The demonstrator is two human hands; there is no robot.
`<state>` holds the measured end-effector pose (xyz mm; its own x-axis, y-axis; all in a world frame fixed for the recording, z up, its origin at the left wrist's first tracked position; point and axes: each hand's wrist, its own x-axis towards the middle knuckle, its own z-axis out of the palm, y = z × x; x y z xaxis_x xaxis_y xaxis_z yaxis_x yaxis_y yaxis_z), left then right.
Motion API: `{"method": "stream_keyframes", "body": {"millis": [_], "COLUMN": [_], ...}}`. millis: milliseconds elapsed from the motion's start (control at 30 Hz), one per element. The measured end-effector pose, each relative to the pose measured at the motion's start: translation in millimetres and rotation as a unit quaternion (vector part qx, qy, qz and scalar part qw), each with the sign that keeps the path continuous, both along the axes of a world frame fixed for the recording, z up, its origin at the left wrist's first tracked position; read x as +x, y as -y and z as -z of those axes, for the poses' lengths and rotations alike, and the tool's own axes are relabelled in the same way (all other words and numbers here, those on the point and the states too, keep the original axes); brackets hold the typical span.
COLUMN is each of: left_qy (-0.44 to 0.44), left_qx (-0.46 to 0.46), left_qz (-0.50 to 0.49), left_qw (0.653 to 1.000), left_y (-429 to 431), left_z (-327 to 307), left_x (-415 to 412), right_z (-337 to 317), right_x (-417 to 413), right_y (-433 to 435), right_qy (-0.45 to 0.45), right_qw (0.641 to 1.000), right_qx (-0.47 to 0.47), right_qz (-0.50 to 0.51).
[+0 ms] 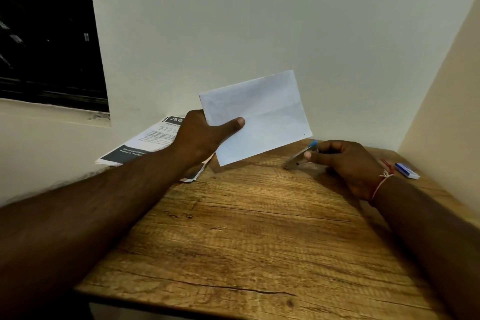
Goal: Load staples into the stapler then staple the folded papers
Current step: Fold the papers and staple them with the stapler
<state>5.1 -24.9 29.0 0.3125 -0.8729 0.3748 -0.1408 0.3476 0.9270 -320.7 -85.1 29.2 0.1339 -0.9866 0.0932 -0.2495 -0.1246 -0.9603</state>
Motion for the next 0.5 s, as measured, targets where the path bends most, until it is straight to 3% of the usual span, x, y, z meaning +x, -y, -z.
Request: {"method": "stream_keyframes", "body": {"millis": [200, 500], "left_qy": [-0.03, -0.054], "left_qx": [0.0, 0.005], "left_qz": [0.01, 0.033], "left_qw": [0.999, 0.998], "left_y": [2, 1], "left_z": [0, 1], "left_x": [2, 2], "right_z": [-9, 2], "right_x": [4, 25], "right_y": [-8, -20], "right_qy": [0.186, 0.042], "right_qw": [0.975, 0.997], "right_qx": [0.073, 0.007], "right_qz": [-0.094, -0.066]}}
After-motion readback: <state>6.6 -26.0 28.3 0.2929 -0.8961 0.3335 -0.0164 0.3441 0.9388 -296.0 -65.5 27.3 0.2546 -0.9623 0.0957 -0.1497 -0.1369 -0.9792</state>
